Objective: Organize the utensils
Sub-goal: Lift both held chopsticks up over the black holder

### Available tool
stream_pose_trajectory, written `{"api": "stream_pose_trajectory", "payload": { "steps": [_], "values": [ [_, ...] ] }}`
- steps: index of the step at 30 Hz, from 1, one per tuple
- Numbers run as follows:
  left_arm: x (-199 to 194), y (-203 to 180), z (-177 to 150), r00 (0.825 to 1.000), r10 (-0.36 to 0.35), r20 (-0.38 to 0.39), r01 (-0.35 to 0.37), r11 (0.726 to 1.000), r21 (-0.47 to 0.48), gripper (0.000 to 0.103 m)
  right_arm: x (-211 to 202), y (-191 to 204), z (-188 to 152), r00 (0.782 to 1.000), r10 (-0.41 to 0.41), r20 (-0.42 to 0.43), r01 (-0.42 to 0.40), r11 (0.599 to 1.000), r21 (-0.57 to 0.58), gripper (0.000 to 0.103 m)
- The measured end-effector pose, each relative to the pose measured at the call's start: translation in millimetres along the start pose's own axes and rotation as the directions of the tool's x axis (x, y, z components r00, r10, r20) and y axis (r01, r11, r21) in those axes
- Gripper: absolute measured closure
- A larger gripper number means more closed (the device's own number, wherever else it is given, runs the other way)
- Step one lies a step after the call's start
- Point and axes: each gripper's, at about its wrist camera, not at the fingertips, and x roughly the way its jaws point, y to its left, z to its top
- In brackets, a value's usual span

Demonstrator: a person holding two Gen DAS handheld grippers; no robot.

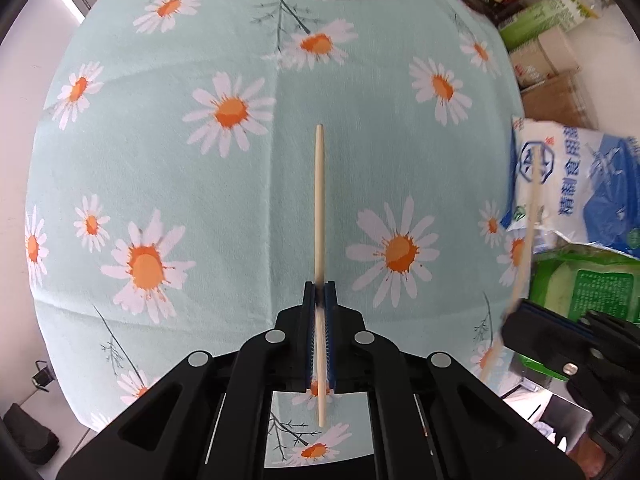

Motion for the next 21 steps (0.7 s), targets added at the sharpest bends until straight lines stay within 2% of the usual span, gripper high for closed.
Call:
{"api": "stream_pose_trajectory", "payload": {
  "steps": [6, 11, 15, 17, 21],
  "values": [
    [-30.6, 23.3, 2.4, 0.995, -0.056, 0.080, 0.056, 0.998, 0.007, 0.100, 15.2, 17.3, 9.8, 1.000, -0.026, -0.013, 0.026, 1.000, -0.004, 0.098],
    [-60.2, 51.9, 3.9, 0.979, -0.113, 0.167, 0.110, 0.993, 0.030, 0.100, 26.3, 43.2, 20.8, 0.999, -0.048, -0.008, 0.048, 0.999, -0.016, 0.098],
    [-85.0, 75.8, 6.0, 0.958, -0.165, 0.234, 0.152, 0.986, 0.071, 0.100, 28.3, 68.8, 32.5, 0.997, -0.066, 0.050, 0.068, 0.997, -0.048, 0.098],
    [-95.2, 81.9, 9.3, 0.937, -0.214, 0.276, 0.196, 0.976, 0.094, 0.100, 26.6, 79.3, 39.2, 0.995, -0.054, 0.084, 0.059, 0.997, -0.056, 0.098],
    [-126.3, 88.0, 17.9, 0.893, -0.276, 0.356, 0.226, 0.958, 0.174, 0.100, 18.5, 105.3, 55.6, 0.983, -0.070, 0.173, 0.085, 0.993, -0.084, 0.098]
  ]
}}
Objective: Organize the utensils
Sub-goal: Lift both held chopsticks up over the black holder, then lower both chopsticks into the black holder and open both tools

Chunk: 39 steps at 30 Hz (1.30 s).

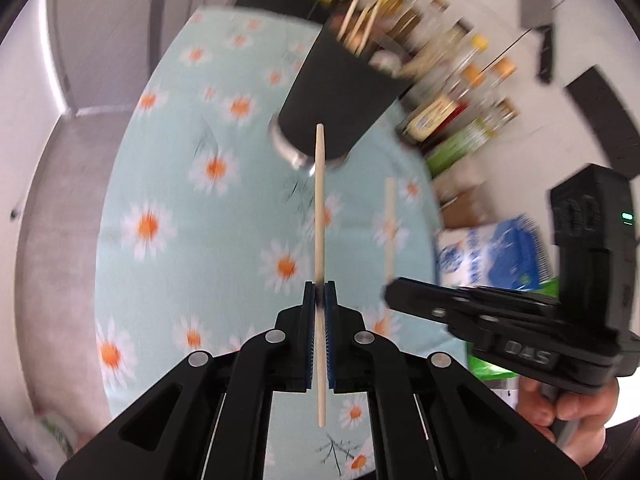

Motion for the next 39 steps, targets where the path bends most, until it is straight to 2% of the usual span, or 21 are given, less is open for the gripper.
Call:
{"api": "stream_pose_trajectory", "payload": {
  "steps": [5, 8, 11, 14, 15, 17, 18, 22, 24, 25, 28, 30, 31, 32, 35, 36, 37, 39],
  "values": [
    [-24.0, -12.1, 27.7, 0.992, -0.042, 0.123, 0.026, 0.992, 0.123, 0.100, -14.9, 20.0, 22.9, 0.990, -0.015, 0.142, 0.018, 1.000, -0.022, 0.098],
    [-35.7, -13.7, 46.8, 0.978, -0.072, 0.195, 0.037, 0.983, 0.180, 0.100, -29.8, 25.2, 36.5, 0.964, -0.041, 0.262, 0.049, 0.998, -0.028, 0.097],
    [-45.1, -15.6, 66.9, 0.955, -0.123, 0.270, 0.063, 0.973, 0.223, 0.100, -47.2, 25.2, 46.5, 0.926, -0.040, 0.375, 0.052, 0.998, -0.022, 0.097],
    [-51.7, -18.3, 85.8, 0.930, -0.153, 0.334, 0.065, 0.963, 0.260, 0.100, -69.1, 22.8, 59.0, 0.859, -0.032, 0.510, 0.042, 0.999, -0.007, 0.097],
    [-54.1, -19.8, 93.8, 0.917, -0.173, 0.359, 0.073, 0.958, 0.277, 0.100, -74.7, 21.2, 64.3, 0.838, -0.034, 0.545, 0.038, 0.999, 0.003, 0.097],
    [-58.3, -21.9, 103.4, 0.897, -0.203, 0.393, 0.083, 0.950, 0.300, 0.100, -82.2, 16.0, 73.9, 0.807, -0.017, 0.590, 0.020, 1.000, 0.002, 0.098],
    [-60.2, -23.4, 111.3, 0.879, -0.225, 0.421, 0.091, 0.945, 0.315, 0.100, -86.8, 15.6, 77.9, 0.788, -0.015, 0.615, 0.018, 1.000, 0.000, 0.097],
    [-62.4, -24.8, 132.6, 0.833, -0.279, 0.478, 0.125, 0.937, 0.327, 0.100, -101.9, 5.9, 99.2, 0.708, -0.011, 0.706, 0.001, 1.000, 0.014, 0.097],
    [-63.1, -26.4, 142.1, 0.806, -0.294, 0.514, 0.123, 0.932, 0.340, 0.100, -107.2, 3.2, 104.7, 0.680, -0.017, 0.733, 0.003, 1.000, 0.021, 0.097],
    [-63.7, -28.4, 146.6, 0.786, -0.298, 0.542, 0.110, 0.930, 0.351, 0.100, -109.3, -0.6, 111.0, 0.659, -0.021, 0.752, 0.003, 1.000, 0.025, 0.097],
    [-63.5, -30.3, 158.9, 0.730, -0.319, 0.604, 0.098, 0.924, 0.370, 0.100, -110.9, -8.7, 125.7, 0.637, -0.036, 0.770, 0.004, 0.999, 0.044, 0.097],
    [-61.6, -30.1, 166.3, 0.702, -0.322, 0.635, 0.090, 0.925, 0.369, 0.100, -112.0, -12.7, 132.8, 0.609, -0.030, 0.792, 0.005, 0.999, 0.034, 0.097],
    [-60.5, -30.3, 168.5, 0.694, -0.322, 0.644, 0.087, 0.925, 0.369, 0.100, -113.1, -12.9, 134.6, 0.590, -0.043, 0.806, 0.023, 0.999, 0.036, 0.097],
    [-59.4, -30.7, 170.9, 0.685, -0.322, 0.654, 0.082, 0.926, 0.369, 0.099, -113.4, -13.7, 137.8, 0.580, -0.053, 0.813, 0.035, 0.999, 0.040, 0.097],
    [-58.4, -32.3, 175.6, 0.642, -0.335, 0.689, 0.067, 0.921, 0.385, 0.100, -113.1, -17.9, 145.0, 0.553, -0.063, 0.831, 0.045, 0.998, 0.045, 0.097],
    [-57.0, -33.5, 177.6, 0.632, -0.344, 0.695, 0.066, 0.917, 0.393, 0.099, -112.3, -19.4, 146.6, 0.546, -0.066, 0.836, 0.048, 0.998, 0.047, 0.097],
    [-55.9, -33.6, 178.1, 0.629, -0.345, 0.697, 0.063, 0.916, 0.396, 0.099, -110.9, -21.4, 148.3, 0.537, -0.068, 0.841, 0.052, 0.997, 0.048, 0.097],
    [-49.0, -34.7, 181.5, 0.631, -0.353, 0.691, 0.074, 0.914, 0.399, 0.099, -106.7, -23.9, 151.2, 0.531, -0.086, 0.843, 0.072, 0.996, 0.056, 0.097]
  ]
}}
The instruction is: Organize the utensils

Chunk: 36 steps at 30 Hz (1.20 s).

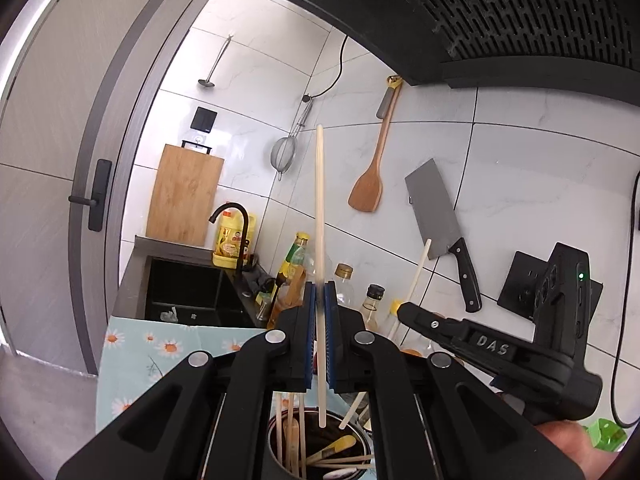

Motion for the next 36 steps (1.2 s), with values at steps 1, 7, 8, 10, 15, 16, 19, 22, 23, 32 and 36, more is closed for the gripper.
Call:
{"api": "stream_pose_trajectory", "payload": {
  "steps": [1, 7, 8, 10, 15, 16, 19, 22, 23, 32, 36],
  "values": [
    [3.0, 0.6, -1.7, 1.000, -0.001, -0.007, 0.001, 1.000, -0.003, 0.099, 3.3, -1.8, -2.2, 1.000, -0.004, 0.000, 0.004, 1.000, -0.002, 0.097],
    [24.2, 3.0, -23.4, 0.996, -0.006, -0.087, 0.005, 1.000, -0.010, 0.099, 18.9, -9.5, -17.7, 0.999, -0.027, -0.035, 0.027, 1.000, -0.001, 0.097],
    [26.4, 3.3, -26.5, 0.995, -0.006, -0.096, 0.005, 1.000, -0.011, 0.099, 21.0, -10.1, -19.8, 0.999, -0.028, -0.043, 0.028, 1.000, 0.002, 0.097],
    [30.4, 5.4, -33.6, 0.993, 0.003, -0.120, -0.005, 1.000, -0.013, 0.099, 25.3, -11.1, -24.0, 0.998, -0.035, -0.055, 0.035, 0.999, -0.002, 0.097],
    [38.7, 9.2, -45.6, 0.980, -0.011, -0.201, 0.006, 1.000, -0.025, 0.097, 29.7, -10.5, -29.3, 0.995, -0.046, -0.089, 0.047, 0.999, 0.004, 0.094],
    [38.2, 9.3, -47.0, 0.978, -0.014, -0.210, 0.008, 1.000, -0.026, 0.081, 29.2, -11.1, -30.1, 0.994, -0.045, -0.095, 0.046, 0.999, 0.011, 0.088],
    [33.0, 9.8, -46.1, 0.973, -0.040, -0.226, 0.030, 0.999, -0.045, 0.062, 23.5, -15.0, -29.7, 0.995, -0.045, -0.093, 0.049, 0.998, 0.045, 0.077],
    [23.9, 10.3, -41.8, 0.974, -0.045, -0.220, 0.034, 0.998, -0.054, 0.062, 16.2, -16.0, -27.6, 0.995, -0.047, -0.092, 0.052, 0.997, 0.053, 0.077],
    [20.9, 10.8, -40.6, 0.974, -0.043, -0.220, 0.031, 0.998, -0.057, 0.062, 13.3, -15.5, -26.8, 0.995, -0.046, -0.090, 0.051, 0.997, 0.052, 0.077],
    [-12.9, 5.5, -32.2, 0.978, -0.009, -0.211, 0.001, 0.999, -0.038, 0.061, -24.4, -4.1, -24.5, 0.995, -0.046, -0.086, 0.047, 0.999, 0.011, 0.057],
    [-38.6, -4.4, -25.0, 0.982, 0.028, -0.189, -0.029, 1.000, -0.002, 0.056, -52.4, 4.5, -22.2, 0.996, -0.049, -0.080, 0.046, 0.998, -0.042, 0.045]
  ]
}}
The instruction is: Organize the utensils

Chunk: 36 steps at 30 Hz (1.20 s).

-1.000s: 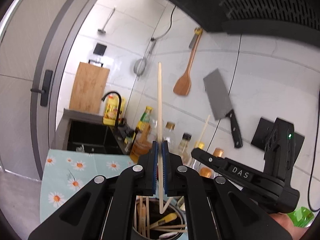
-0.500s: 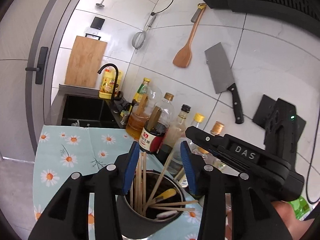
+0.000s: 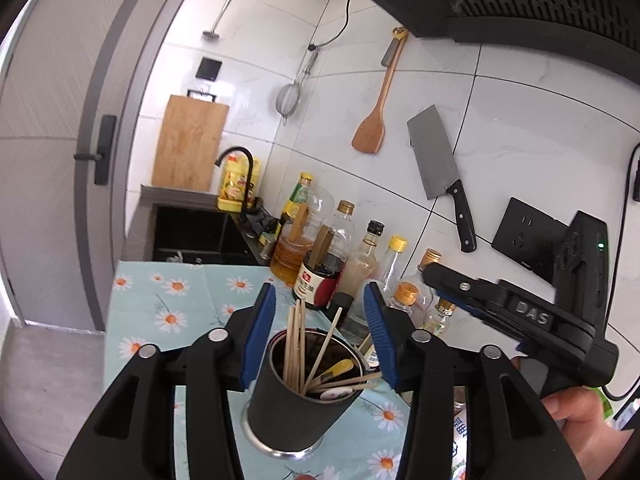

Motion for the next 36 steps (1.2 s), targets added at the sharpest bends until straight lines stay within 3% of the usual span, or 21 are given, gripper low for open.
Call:
{"api": "stream_pose_trajectory", "payload": {
  "steps": [4, 6, 8, 10, 14, 24, 28, 36],
  "values": [
    [-26.4, -12.1, -0.3, 1.000, 0.023, 0.003, -0.023, 0.999, 0.033, 0.044, -34.2, 7.4, -2.2, 1.000, 0.012, 0.024, -0.010, 0.997, -0.083, 0.026],
    [-38.8, -18.3, -1.8, 0.999, 0.032, 0.000, -0.032, 0.998, 0.049, 0.034, -49.8, 9.4, -4.4, 0.999, 0.018, 0.032, -0.014, 0.992, -0.126, 0.010],
    [-54.0, -27.7, -5.3, 0.998, 0.056, -0.001, -0.056, 0.996, 0.071, 0.014, -63.0, 10.4, -8.3, 0.999, 0.020, 0.033, -0.014, 0.985, -0.171, 0.005],
    [-67.6, -37.8, -8.7, 0.997, 0.079, 0.016, -0.080, 0.992, 0.096, 0.006, -74.1, 9.6, -12.5, 0.999, 0.033, 0.028, -0.027, 0.979, -0.203, 0.005],
    [-86.3, -60.8, -20.3, 0.991, 0.130, 0.008, -0.130, 0.979, 0.155, 0.006, -92.4, 2.0, -19.4, 0.998, 0.063, -0.021, -0.066, 0.976, -0.209, 0.005],
    [-113.8, -84.6, -67.3, 0.969, 0.230, -0.093, -0.222, 0.971, 0.092, 0.006, -144.7, -11.7, -55.2, 0.997, 0.029, -0.075, -0.053, 0.939, -0.339, 0.005],
    [-122.1, -96.0, -95.7, 0.948, 0.292, -0.123, -0.278, 0.953, 0.119, 0.006, -159.6, -12.4, -82.1, 0.995, 0.031, -0.098, -0.068, 0.914, -0.400, 0.005],
    [-129.3, -110.0, -138.9, 0.926, 0.329, -0.185, -0.314, 0.944, 0.106, 0.006, -164.6, -27.9, -118.7, 0.987, -0.004, -0.158, -0.056, 0.926, -0.373, 0.005]
  ]
}}
